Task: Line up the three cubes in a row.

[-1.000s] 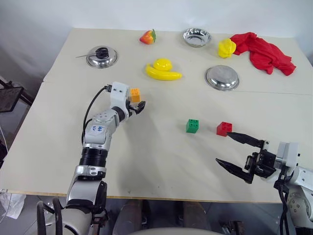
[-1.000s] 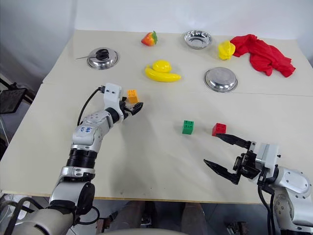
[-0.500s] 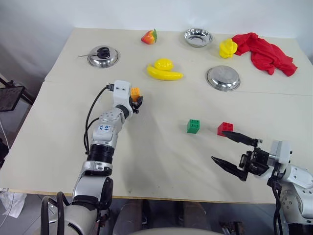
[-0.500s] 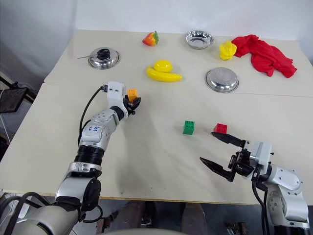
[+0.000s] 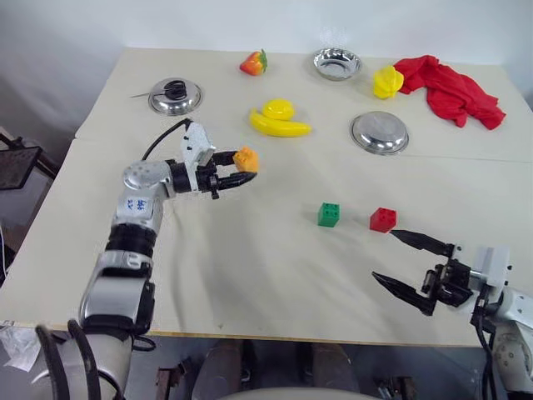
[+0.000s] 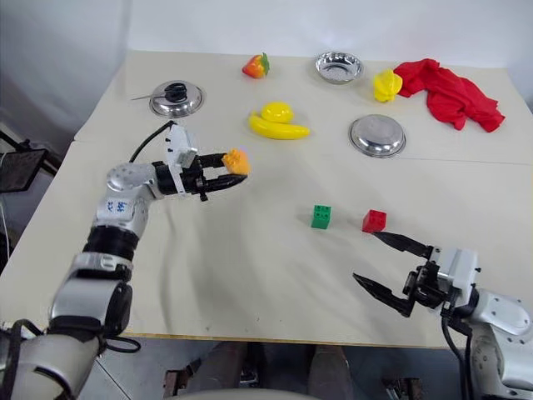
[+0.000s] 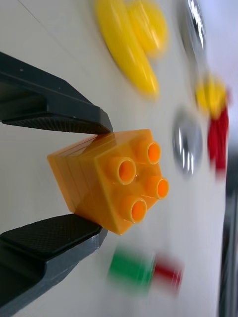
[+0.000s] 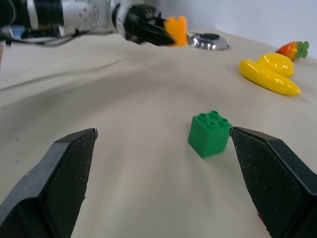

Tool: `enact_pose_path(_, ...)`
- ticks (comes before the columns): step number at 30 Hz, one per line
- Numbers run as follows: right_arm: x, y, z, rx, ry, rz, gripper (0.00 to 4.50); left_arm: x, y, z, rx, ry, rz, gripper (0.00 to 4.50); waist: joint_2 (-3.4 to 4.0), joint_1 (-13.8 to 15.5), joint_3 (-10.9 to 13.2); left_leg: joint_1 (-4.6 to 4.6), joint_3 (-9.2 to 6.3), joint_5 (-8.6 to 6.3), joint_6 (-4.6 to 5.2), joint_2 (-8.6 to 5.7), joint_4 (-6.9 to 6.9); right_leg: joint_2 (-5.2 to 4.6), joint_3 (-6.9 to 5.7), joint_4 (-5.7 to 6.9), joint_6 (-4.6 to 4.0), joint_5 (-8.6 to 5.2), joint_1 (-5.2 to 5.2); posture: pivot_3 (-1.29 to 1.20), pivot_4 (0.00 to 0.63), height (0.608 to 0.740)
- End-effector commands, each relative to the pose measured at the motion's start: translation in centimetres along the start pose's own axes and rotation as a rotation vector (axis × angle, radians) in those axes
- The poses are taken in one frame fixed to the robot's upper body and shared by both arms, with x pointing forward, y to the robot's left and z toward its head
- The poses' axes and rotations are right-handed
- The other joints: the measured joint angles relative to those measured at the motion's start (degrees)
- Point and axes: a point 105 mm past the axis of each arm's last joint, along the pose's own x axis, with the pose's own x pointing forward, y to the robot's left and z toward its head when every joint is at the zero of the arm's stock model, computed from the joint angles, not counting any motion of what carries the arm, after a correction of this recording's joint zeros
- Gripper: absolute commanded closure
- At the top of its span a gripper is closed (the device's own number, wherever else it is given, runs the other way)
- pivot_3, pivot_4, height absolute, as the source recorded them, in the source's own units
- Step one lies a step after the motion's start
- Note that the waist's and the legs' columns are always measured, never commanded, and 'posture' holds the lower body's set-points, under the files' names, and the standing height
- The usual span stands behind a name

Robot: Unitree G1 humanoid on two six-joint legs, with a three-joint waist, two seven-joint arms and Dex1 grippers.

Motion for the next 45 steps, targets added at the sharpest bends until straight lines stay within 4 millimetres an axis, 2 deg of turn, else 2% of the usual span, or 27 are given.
enact_pose_path(1,-1.6,-0.2,1.2,-0.032,0.012,-0.031,0.0,1.0,-1.6,-0.1,0.099,0.033,-0.208,2.48,0.0,-0.08,0.0,-0.01,0.0,-0.01,0.01,0.0,-0.01,0.0,0.0,-0.04,0.0,0.0,0.0,0.0,0.15,0.74)
enact_pose_path(6,-3.9,0.5,1.1,-0.007,0.078,-0.08,0.0,3.3,-2.5,-1.9,0.166,0.126,-0.286,2.48,-0.04,-0.18,0.01,-0.11,0.02,-0.02,0.04,-0.02,-0.1,0.0,-0.13,-0.15,0.01,0.01,-0.02,0.0,0.15,0.74)
enact_pose_path(12,-4.2,1.7,1.2,0.01,0.083,-0.115,0.0,5.0,-3.1,-3.7,0.159,0.209,-0.284,2.48,-0.08,-0.39,0.04,-0.1,-0.05,-0.04,0.06,0.06,-0.08,0.0,-0.08,-0.14,0.03,0.02,-0.04,0.0,0.15,0.74)
enact_pose_path(14,-4.1,2.0,1.2,0.014,0.08,-0.12,0.0,5.2,-3.0,-4.0,0.129,0.208,-0.259,1.76,-0.08,-0.39,0.04,-0.09,-0.04,-0.04,0.06,0.08,-0.08,0.0,-0.06,-0.13,0.03,0.02,-0.05,0.0,0.15,0.74)
enact_pose_path(15,-4.0,2.1,1.2,0.017,0.077,-0.124,0.0,5.2,-2.9,-4.0,0.121,0.202,-0.25,1.6,-0.08,-0.34,0.04,-0.1,-0.05,-0.04,0.06,0.08,-0.08,0.0,-0.07,-0.12,0.03,0.02,-0.06,0.0,0.15,0.74)
enact_pose_path(20,-3.6,2.2,1.2,0.02,0.067,-0.129,0.0,5.5,-2.3,-3.2,0.09,0.136,-0.19,0.14,-0.08,-0.22,0.04,-0.11,-0.08,-0.05,0.09,0.19,-0.07,-0.03,-0.07,-0.12,0.03,0.02,-0.06,0.0,0.15,0.74)
enact_pose_path(21,-3.6,2.2,1.2,0.02,0.066,-0.129,0.0,5.6,-2.2,-3.1,0.089,0.136,-0.176,0.03,-0.08,-0.16,0.04,-0.11,-0.1,-0.05,0.09,0.19,-0.07,-0.03,-0.08,-0.12,0.03,0.02,-0.06,0.0,0.15,0.74)
enact_pose_path(25,-3.1,1.9,1.3,0.013,0.053,-0.123,0.0,5.8,-1.7,-3.2,0.048,0.124,-0.11,0.03,-0.08,-0.26,0.04,-0.12,-0.1,-0.05,0.09,0.15,-0.06,-0.04,-0.08,-0.11,0.03,0.02,-0.05,0.0,0.15,0.74)
enact_pose_path(28,-3.0,1.8,1.3,0.013,0.049,-0.116,0.0,6.0,-2.1,-3.5,0.002,0.11,-0.117,0.03,-0.08,-0.26,0.04,-0.11,-0.1,-0.05,0.09,0.15,-0.06,-0.04,-0.08,-0.09,0.03,0.02,-0.05,0.0,0.15,0.74)
enact_pose_path(31,-2.9,1.6,1.4,0.011,0.047,-0.107,0.0,5.9,-3.0,-4.2,-0.01,0.123,-0.152,0.56,-0.08,-0.3,0.04,-0.1,-0.09,-0.05,0.09,0.11,-0.06,-0.04,-0.08,-0.09,0.03,0.02,-0.05,0.0,0.15,0.74)
enact_pose_path(39,-3.6,1.1,1.8,-0.005,0.068,-0.105,0.0,5.6,-3.0,-4.3,-0.015,0.156,-0.182,3.0,-0.08,-0.16,0.04,-0.11,-0.1,-0.05,0.09,0.08,-0.01,-0.03,-0.08,-0.06,0.03,0.02,-0.04,0.0,0.15,0.74)
enact_pose_path(45,-4.6,1.2,1.8,-0.006,0.094,-0.106,0.0,5.9,-2.7,-3.8,0.043,0.19,-0.215,3.03,-0.08,-0.17,0.04,-0.12,-0.09,-0.05,0.1,0.03,-0.01,-0.03,-0.08,-0.07,0.03,0.02,-0.04,0.0,0.15,0.74)
